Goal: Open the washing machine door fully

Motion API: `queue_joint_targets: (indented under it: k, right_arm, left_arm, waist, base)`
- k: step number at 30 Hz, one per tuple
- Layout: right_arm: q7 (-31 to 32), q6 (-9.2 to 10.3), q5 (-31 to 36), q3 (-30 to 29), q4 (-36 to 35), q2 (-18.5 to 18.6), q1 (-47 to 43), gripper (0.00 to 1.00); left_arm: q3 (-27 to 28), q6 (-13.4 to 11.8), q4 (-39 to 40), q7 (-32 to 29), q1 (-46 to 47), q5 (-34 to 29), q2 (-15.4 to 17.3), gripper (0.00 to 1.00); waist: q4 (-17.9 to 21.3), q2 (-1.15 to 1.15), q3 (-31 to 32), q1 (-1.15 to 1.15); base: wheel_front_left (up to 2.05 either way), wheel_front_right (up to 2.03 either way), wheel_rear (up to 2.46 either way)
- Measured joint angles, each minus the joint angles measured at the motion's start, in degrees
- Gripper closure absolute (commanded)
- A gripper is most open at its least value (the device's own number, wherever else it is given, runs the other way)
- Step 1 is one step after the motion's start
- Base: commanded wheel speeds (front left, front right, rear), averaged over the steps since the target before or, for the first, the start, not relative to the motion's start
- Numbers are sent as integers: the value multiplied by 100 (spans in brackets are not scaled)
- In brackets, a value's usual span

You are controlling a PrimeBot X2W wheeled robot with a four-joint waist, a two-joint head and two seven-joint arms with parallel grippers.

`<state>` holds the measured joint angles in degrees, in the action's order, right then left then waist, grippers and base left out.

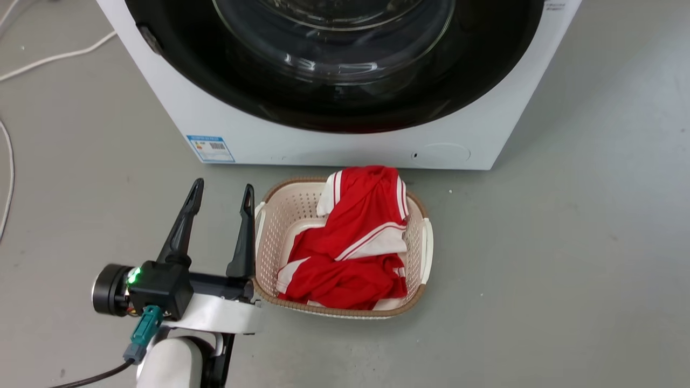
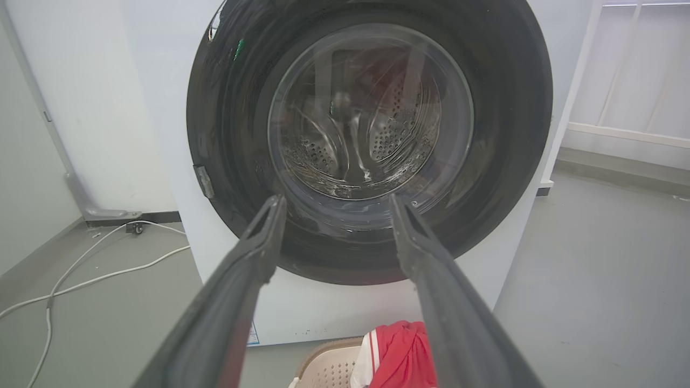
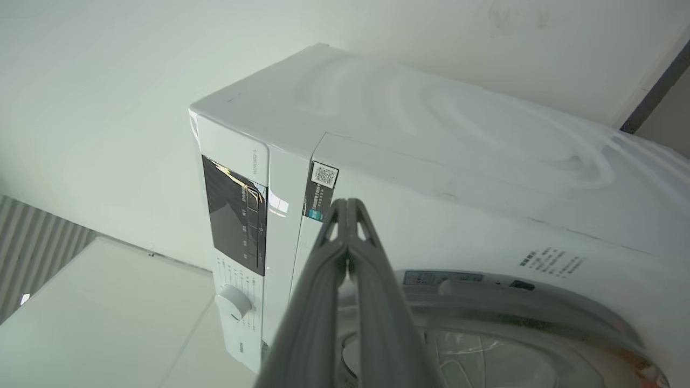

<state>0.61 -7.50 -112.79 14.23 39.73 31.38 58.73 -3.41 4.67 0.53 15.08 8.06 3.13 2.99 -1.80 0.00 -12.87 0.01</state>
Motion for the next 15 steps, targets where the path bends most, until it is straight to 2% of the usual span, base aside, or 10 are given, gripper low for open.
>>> queue_joint_targets:
  k: [3, 6, 12, 15]
  right_arm:
    - [352, 0, 134, 653, 498, 148, 736, 100]
    - [781, 0, 280, 1263, 1004, 127, 1422, 100]
    - [1685, 1, 641, 2262, 1828, -238, 2480, 100]
    - [1996, 1, 738, 2531, 2125, -396, 2835, 100]
  left_arm:
    - [-24, 20, 67, 0, 98, -2, -1, 0]
    - [-30, 33, 126, 0, 177, -14, -1, 0]
    - [-36, 60, 221, 0, 316, -35, -3, 0]
    - [-67, 79, 249, 0, 387, -36, -2, 0]
  waist:
    - [-46, 0, -160, 0]
    - [-80, 0, -321, 0]
    - [-131, 0, -644, 0]
    - [-182, 0, -781, 0]
  base:
    - [0, 0, 0]
    - [0, 0, 0]
    - [0, 0, 0]
    - [0, 0, 0]
